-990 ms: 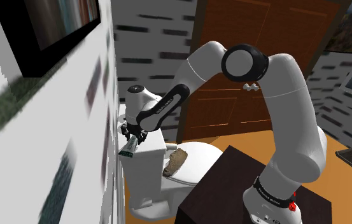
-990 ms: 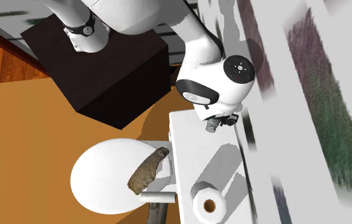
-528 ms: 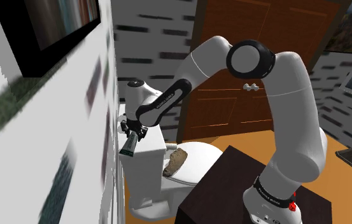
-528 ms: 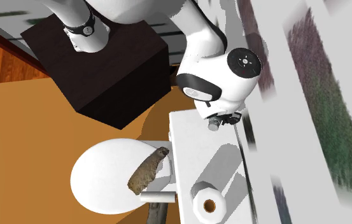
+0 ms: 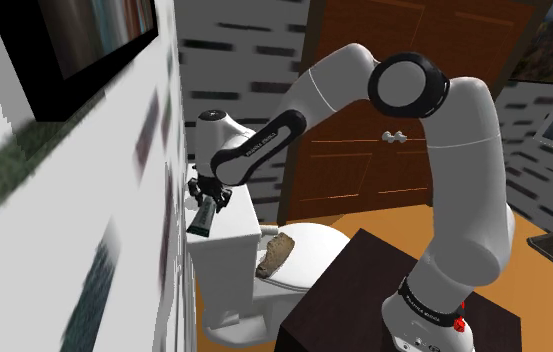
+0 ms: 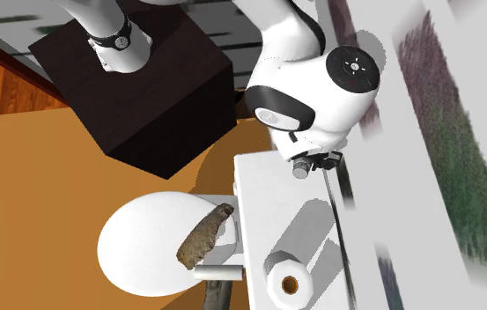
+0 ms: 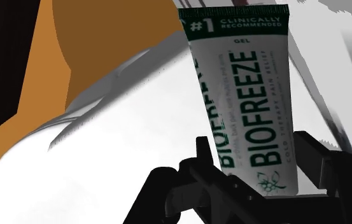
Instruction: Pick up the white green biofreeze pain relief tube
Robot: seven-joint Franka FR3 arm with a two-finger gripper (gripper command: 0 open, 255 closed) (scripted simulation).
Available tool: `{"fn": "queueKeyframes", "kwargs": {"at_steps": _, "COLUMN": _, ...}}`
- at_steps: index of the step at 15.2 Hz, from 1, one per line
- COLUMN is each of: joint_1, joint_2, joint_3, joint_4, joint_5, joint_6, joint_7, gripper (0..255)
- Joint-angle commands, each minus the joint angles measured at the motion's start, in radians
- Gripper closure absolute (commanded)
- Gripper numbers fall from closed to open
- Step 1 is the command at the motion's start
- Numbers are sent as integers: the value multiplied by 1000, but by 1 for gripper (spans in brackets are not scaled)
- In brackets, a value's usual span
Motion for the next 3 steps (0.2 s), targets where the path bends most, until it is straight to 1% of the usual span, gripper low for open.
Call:
{"fn": "queueKeyframes", "kwargs": {"at_steps": 1, "joint_1": -8, "joint_2": -23, "joint_3": 10, "joint_4": -4, "joint_5": 13, "joint_6": -18, "joint_7": -10, "gripper": 255}}
{"fn": "queueKeyframes", "kwargs": {"at_steps": 3, "joint_1": -8, "joint_2": -24, "joint_3": 10, "joint_4": -4, "joint_5": 14, "joint_6": -19, "joint_7": -11, "gripper": 255}}
